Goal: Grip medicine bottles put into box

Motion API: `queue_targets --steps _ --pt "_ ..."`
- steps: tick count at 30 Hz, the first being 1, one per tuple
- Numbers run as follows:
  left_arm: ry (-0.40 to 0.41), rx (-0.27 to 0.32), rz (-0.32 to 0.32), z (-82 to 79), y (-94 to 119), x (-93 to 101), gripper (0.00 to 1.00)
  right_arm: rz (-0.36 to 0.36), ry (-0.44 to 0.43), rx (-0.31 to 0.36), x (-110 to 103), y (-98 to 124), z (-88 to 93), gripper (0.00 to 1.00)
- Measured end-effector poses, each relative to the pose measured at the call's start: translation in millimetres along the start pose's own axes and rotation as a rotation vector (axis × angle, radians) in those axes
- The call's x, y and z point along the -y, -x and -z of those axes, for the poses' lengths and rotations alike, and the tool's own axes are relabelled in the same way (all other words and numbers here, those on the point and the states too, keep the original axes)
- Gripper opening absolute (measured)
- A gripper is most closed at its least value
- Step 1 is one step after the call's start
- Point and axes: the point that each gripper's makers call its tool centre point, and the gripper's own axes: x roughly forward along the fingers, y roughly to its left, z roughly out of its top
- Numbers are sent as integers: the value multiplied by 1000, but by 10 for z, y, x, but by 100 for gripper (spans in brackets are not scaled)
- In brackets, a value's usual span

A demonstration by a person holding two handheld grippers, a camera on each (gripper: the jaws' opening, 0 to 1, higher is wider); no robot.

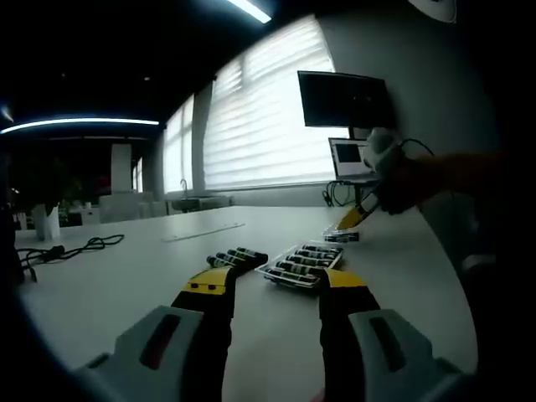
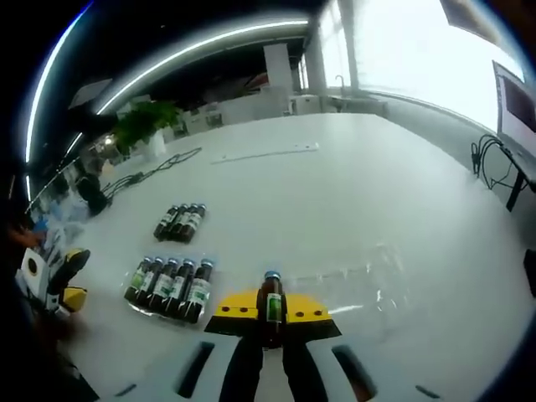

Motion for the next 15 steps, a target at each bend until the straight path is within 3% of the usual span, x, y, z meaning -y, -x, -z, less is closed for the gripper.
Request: queue_targets --steps 5,9,15 --pt "0 0 0 0 -2 -1 33 16 1 39 42 19 -114 0" --pt "-1 -1 0 2 -3 -2 33 15 55 16 1 -14 -42 0" --pt "0 -2 -4 7 -3 -11 33 13 69 -6 11 -7 67 0"
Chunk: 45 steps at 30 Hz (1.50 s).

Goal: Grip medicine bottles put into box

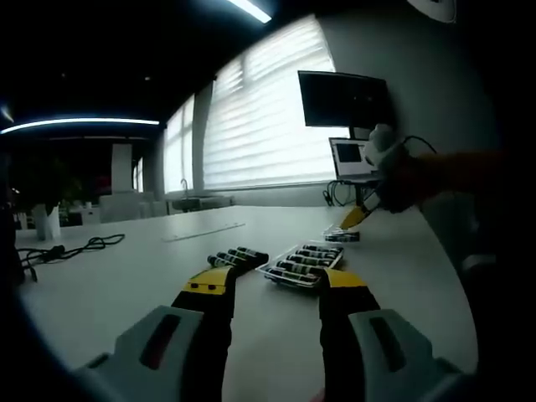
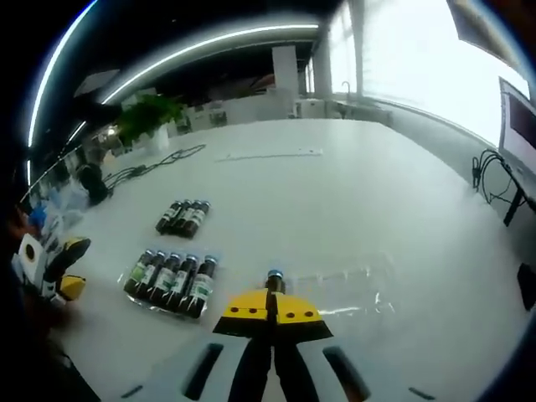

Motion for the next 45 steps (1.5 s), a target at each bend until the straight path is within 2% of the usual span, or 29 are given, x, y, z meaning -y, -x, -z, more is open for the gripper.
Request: queue_targets --steps 2,7,9,27,34,35,36,38,40,42,45 --pt "1 1 -1 -1 -1 -3 33 43 61 -12 46 3 31 0" --pt "-1 -2 4 7 -4 10 33 52 71 -9 28 -1 48 0" --pt "0 -3 4 7 -5 10 33 71 110 -5 29 0 37 0" --pt "0 -3 5 -2 -2 19 33 60 110 -5 -48 -2 28 0" --pt "0 -1 6 -6 3 18 33 45 111 -29 -36 -6 30 0" --pt "0 -1 6 -7 4 19 33 47 103 -23 -13 2 16 0" --pt "1 1 7 -9 5 20 33 54 73 34 3 4 -75 0" --pt "-1 0 6 -5 5 17 33 33 34 68 -17 50 -156 0" --pt "-1 1 6 -6 6 14 33 11 -36 132 -29 83 -300 0" --pt "0 2 6 -5 5 11 33 -15 -93 151 -48 104 -382 0" --pt "0 2 6 -1 4 11 33 -53 -122 160 -105 100 -473 3"
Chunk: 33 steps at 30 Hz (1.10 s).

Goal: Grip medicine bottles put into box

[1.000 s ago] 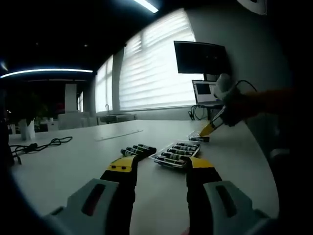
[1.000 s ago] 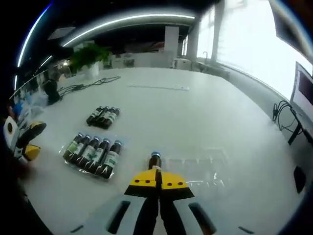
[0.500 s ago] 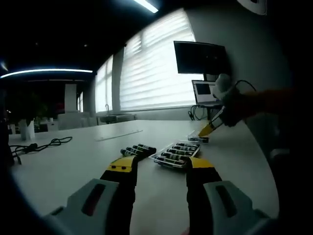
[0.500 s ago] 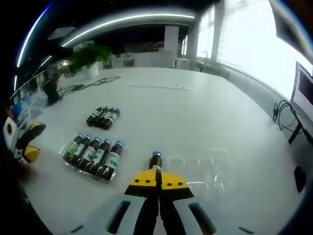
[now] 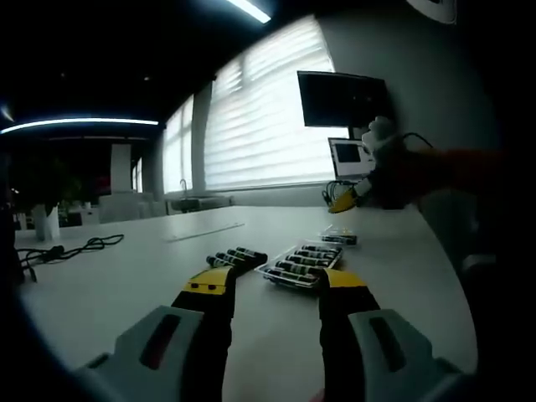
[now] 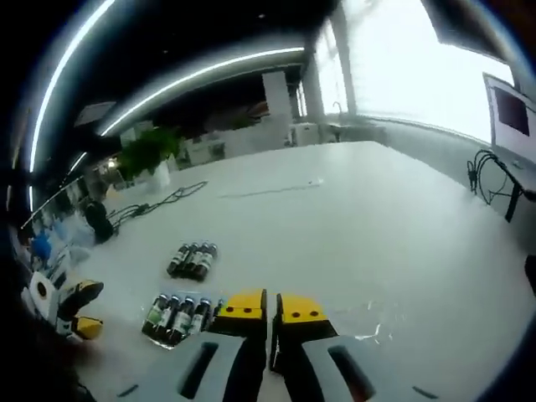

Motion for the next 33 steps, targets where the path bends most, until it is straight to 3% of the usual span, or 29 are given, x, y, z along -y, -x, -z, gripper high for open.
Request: queue_targets --steps 10,18,33 --pt "-2 0 -6 0 1 -13 33 -68 17 -15 -219 -184 -97 10" --pt "-5 3 -4 -10 4 -7 33 -134 75 -42 -576 -419 -184 10" --pt "-4 9 -3 -23 8 0 33 -177 118 -89 -949 -802 -199 9"
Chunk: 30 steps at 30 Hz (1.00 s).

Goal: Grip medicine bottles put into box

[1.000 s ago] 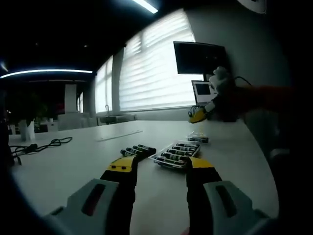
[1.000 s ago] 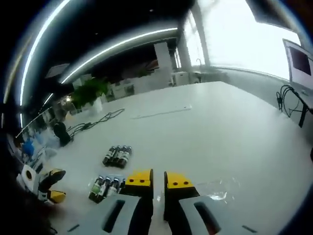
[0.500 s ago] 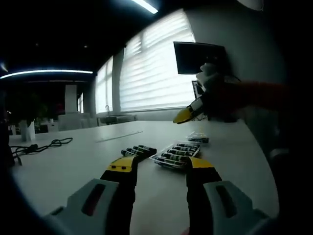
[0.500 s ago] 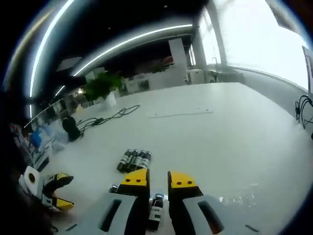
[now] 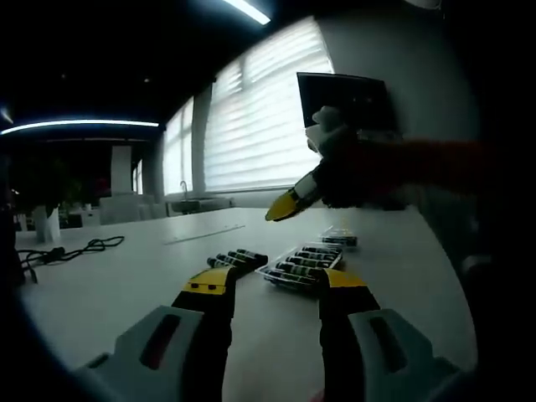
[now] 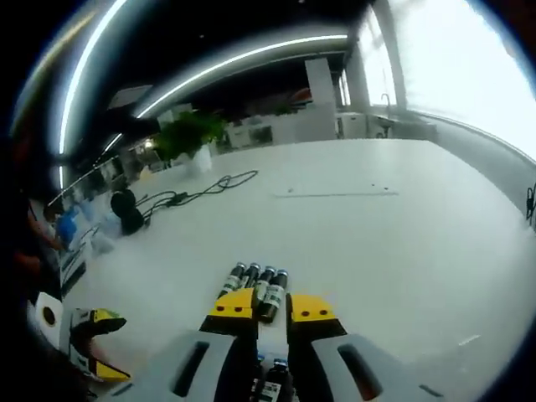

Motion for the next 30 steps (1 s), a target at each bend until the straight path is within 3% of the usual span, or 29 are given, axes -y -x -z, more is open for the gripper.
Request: queue_targets --steps 7,17,30 --pt "7 2 -1 -1 2 -6 33 8 26 -27 -71 -206 22 8" --pt "22 -2 0 14 2 -16 33 25 8 -98 -49 -462 217 8" --pt "29 -4 -8 19 -2 -36 33 50 0 -142 38 -553 379 7"
